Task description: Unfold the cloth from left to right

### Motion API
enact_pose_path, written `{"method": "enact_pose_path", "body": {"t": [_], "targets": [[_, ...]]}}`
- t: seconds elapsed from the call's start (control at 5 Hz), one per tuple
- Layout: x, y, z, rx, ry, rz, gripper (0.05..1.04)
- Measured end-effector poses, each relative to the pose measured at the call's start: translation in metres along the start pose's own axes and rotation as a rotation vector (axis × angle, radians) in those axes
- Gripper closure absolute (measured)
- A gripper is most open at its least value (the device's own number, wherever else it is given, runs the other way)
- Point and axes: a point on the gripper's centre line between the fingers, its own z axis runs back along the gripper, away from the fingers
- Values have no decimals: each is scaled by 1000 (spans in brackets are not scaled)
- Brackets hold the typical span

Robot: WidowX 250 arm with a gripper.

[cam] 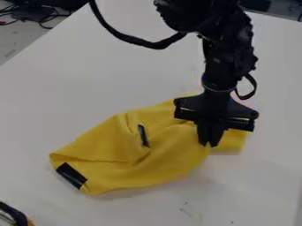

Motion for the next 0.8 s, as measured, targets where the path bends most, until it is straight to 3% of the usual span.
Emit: {"method": "enact_pose_path", "body": {"t": [0.2, 0.4, 0.8], "targets": [[-3, -7, 15, 47, -11, -27, 1015], [-15, -17, 22, 41, -18, -31, 1015], [-58, -24, 6, -6, -12, -99, 1015]]}}
